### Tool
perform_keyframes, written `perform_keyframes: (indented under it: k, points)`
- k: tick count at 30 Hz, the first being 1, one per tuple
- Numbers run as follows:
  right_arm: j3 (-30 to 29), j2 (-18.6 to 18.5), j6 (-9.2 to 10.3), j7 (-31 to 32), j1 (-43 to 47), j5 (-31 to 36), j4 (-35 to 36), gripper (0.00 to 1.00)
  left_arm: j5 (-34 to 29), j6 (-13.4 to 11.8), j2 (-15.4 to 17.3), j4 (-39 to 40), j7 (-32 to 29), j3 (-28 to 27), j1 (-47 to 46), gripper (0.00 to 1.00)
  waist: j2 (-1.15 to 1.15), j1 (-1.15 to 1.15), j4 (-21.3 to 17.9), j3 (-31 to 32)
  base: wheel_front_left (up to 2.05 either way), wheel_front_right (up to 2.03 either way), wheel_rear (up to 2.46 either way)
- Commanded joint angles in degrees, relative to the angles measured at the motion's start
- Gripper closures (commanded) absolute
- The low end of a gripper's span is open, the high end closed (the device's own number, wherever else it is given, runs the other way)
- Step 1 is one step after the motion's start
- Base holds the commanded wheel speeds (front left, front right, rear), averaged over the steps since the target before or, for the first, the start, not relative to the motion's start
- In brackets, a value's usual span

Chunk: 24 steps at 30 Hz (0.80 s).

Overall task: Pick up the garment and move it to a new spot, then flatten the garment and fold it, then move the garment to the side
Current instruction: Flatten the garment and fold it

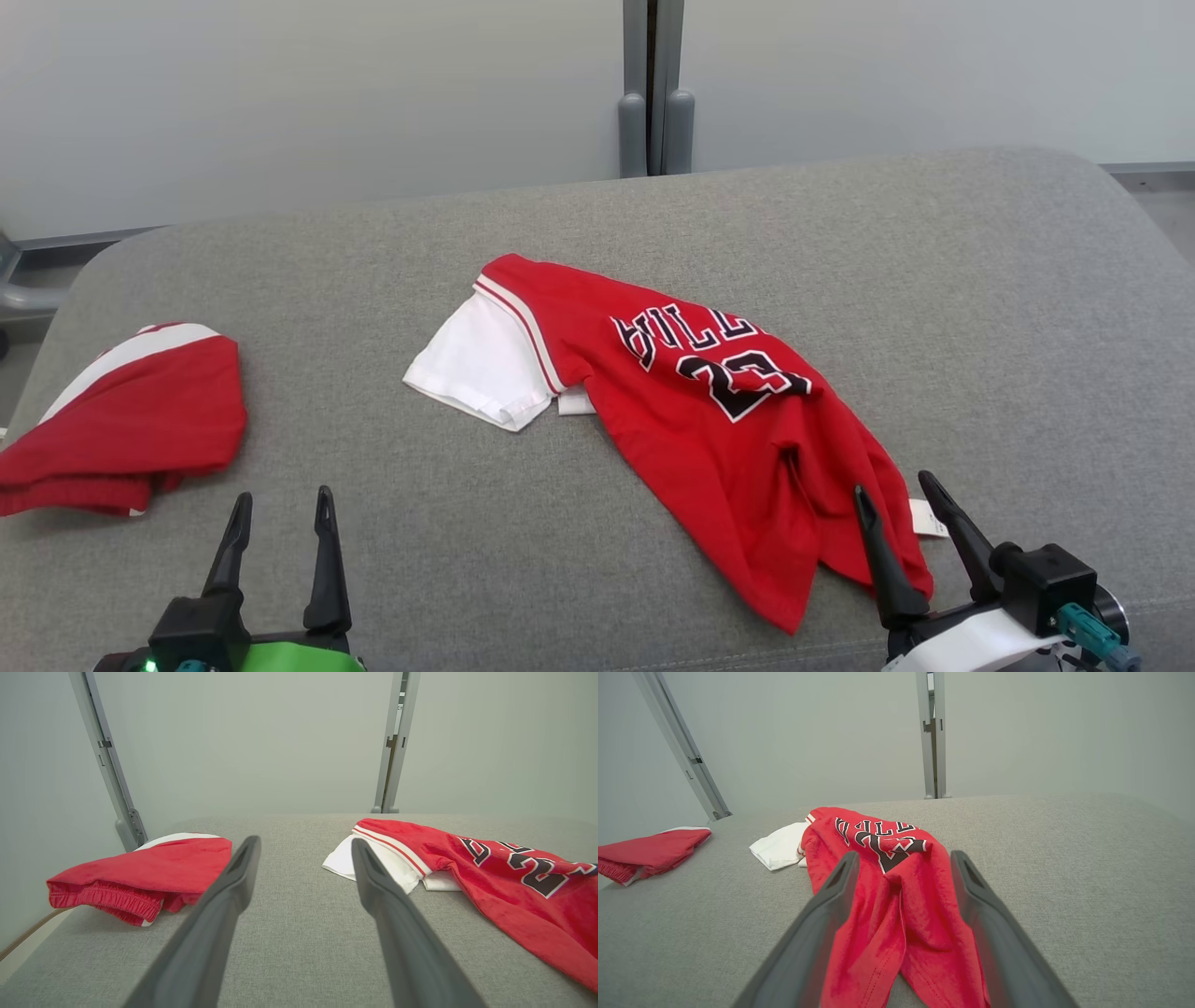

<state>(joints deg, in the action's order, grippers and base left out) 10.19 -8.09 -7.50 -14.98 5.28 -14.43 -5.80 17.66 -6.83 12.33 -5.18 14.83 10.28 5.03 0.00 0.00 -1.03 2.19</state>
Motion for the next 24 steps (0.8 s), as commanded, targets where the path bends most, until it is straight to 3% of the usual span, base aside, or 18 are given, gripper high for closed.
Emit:
perform_keyframes:
  k: [1,16,24]
  points:
    - [-0.3,-0.1,0.02,-0.2,-0.3,0.0,0.2,0.00,-0.3,-0.4,0.2,0.7,-0.3,0.3,0.9,0.00,0.00,0.00,0.1,0.0,0.00,0.00,0.00]
    - [-0.6,-0.3,0.02,-0.2,-0.9,-0.1,0.2,0.00,0.1,-0.7,0.7,1.6,-1.2,1.3,1.2,0.00,0.00,0.00,0.8,-0.4,0.00,0.00,0.00]
    - [4.0,-1.5,0.02,0.9,-0.9,-0.7,-1.2,0.00,1.6,0.4,0.6,1.1,-3.6,2.1,0.1,0.00,0.00,0.00,1.2,-1.0,0.00,0.00,0.00]
